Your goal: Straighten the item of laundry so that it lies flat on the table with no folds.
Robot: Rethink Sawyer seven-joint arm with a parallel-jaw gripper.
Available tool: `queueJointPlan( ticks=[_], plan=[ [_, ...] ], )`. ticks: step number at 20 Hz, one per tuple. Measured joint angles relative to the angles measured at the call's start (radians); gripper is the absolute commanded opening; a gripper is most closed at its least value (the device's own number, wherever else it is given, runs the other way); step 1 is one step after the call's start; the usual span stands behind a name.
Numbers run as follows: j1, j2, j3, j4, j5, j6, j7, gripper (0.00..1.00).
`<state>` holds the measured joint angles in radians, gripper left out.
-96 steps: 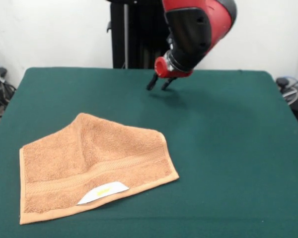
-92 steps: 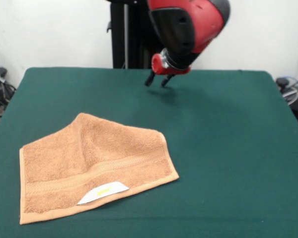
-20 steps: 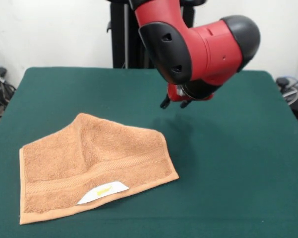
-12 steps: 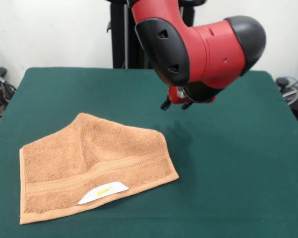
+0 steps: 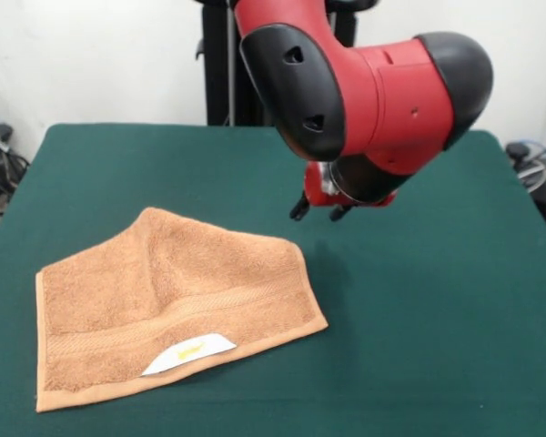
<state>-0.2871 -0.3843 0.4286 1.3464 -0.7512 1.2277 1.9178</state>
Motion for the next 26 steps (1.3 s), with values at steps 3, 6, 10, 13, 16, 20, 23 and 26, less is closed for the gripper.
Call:
queueJointPlan(
  ticks=[3, 6, 10, 13, 16, 20, 23, 26],
  plan=[
    [0.02, 0.003, -0.003, -0.017, -0.024, 0.0, 0.0, 1.0],
    [0.046, 0.003, -0.006, -0.019, -0.046, 0.0, 0.0, 1.0],
    [0.086, 0.003, -0.007, -0.018, -0.072, -0.007, 0.0, 1.0],
    [0.121, 0.0, -0.008, -0.018, -0.093, -0.021, 0.0, 1.0],
    [0.143, -0.006, -0.01, -0.016, -0.112, -0.037, 0.0, 1.0],
    [0.173, -0.017, -0.015, -0.012, -0.145, -0.069, 0.0, 1.0],
    [0.196, -0.026, -0.02, -0.01, -0.185, -0.112, 0.0, 1.0],
    [0.212, -0.032, -0.027, -0.009, -0.218, -0.148, 0.0, 1.0]
  ],
)
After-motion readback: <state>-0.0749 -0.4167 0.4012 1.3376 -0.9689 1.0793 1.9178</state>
